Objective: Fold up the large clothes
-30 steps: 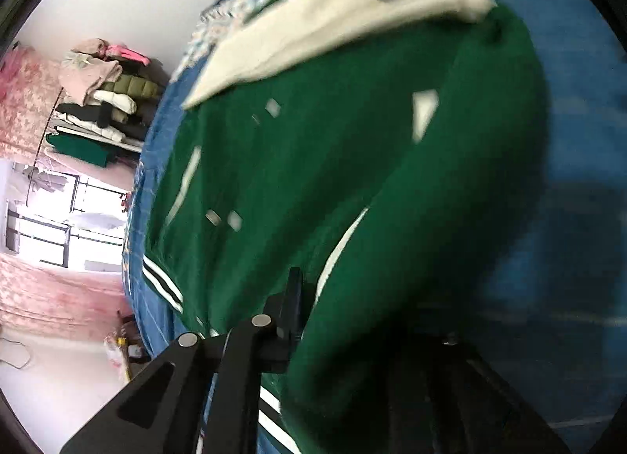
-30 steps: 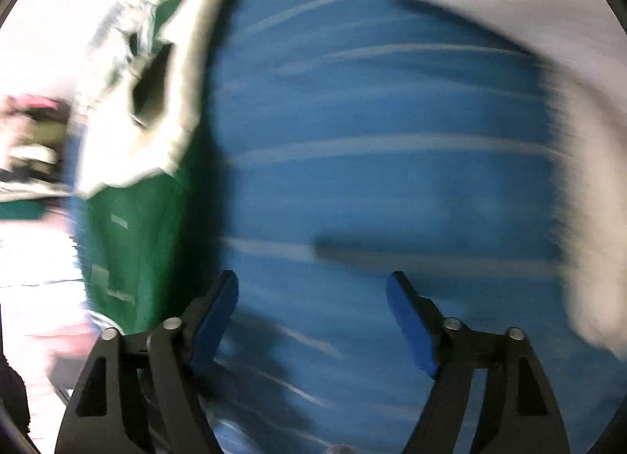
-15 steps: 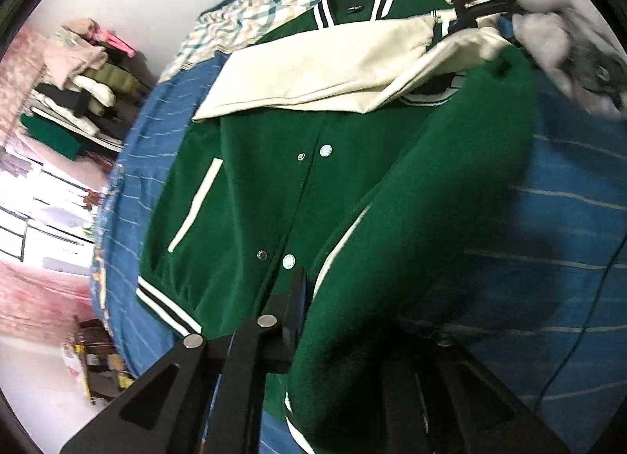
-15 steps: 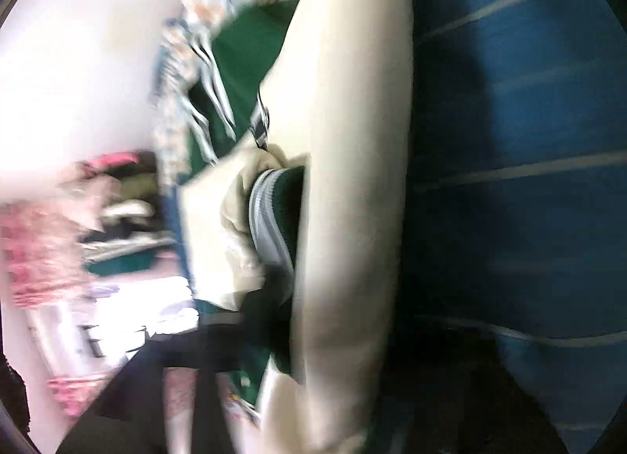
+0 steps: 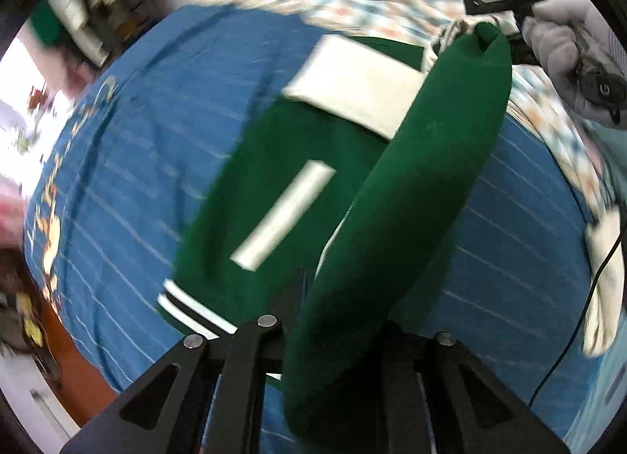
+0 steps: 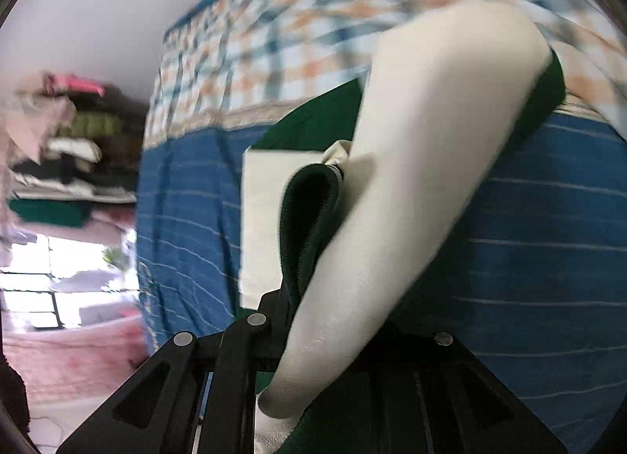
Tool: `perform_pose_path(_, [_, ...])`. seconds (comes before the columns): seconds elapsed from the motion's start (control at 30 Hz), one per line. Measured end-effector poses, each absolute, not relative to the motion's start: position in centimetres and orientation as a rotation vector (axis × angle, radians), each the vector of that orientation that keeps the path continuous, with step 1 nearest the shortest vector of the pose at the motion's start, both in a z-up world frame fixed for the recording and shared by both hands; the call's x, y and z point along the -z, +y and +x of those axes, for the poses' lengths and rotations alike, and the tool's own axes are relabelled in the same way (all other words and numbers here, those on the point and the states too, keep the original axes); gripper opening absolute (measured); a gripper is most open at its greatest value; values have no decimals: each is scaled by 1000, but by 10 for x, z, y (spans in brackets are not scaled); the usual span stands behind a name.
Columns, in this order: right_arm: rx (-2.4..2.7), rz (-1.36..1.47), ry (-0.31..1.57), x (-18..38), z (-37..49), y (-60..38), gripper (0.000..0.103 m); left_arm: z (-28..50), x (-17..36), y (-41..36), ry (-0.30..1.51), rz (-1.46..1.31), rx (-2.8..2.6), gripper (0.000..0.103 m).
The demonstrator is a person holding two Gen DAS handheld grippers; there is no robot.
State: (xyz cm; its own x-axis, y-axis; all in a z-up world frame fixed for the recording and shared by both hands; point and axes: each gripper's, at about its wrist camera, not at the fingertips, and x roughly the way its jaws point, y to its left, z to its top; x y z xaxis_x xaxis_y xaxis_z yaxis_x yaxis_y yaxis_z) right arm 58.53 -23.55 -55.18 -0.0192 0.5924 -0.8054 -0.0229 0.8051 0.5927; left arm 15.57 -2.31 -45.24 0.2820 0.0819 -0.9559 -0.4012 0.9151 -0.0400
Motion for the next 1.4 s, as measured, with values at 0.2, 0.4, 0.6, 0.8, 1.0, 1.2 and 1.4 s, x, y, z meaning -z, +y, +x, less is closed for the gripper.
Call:
perform_pose_path(0.2, [-468, 202, 1655, 607, 590, -66, 38, 151, 529, 78, 1338, -474, -374, 29])
perform_pose_path(0.4, [-712, 467, 1668, 609, 578, -68, 74, 97, 551, 134, 1359, -668, -481, 57])
perform_pose_path(0.6, [-590, 503, 1559, 598, 574, -206, 85, 63, 554, 121, 1369, -729, -576, 75])
perform_pose_path(0.8, [-480, 601, 1586, 688, 600, -296, 86, 77, 593, 94, 1419, -629, -612, 76])
perform_pose_path(1.0, [-690, 869, 1474, 747, 642, -273, 58, 96, 604, 82, 1443, -565, -615, 76])
perform_pose_path(1.2, [-602, 963, 1453, 740, 639, -266, 19, 124, 599, 73, 1463, -442, -598, 76])
perform_pose_path(1.4, [-369, 1209, 1378, 697, 544, -369, 18, 147, 577, 82, 1445, -361, -570, 76])
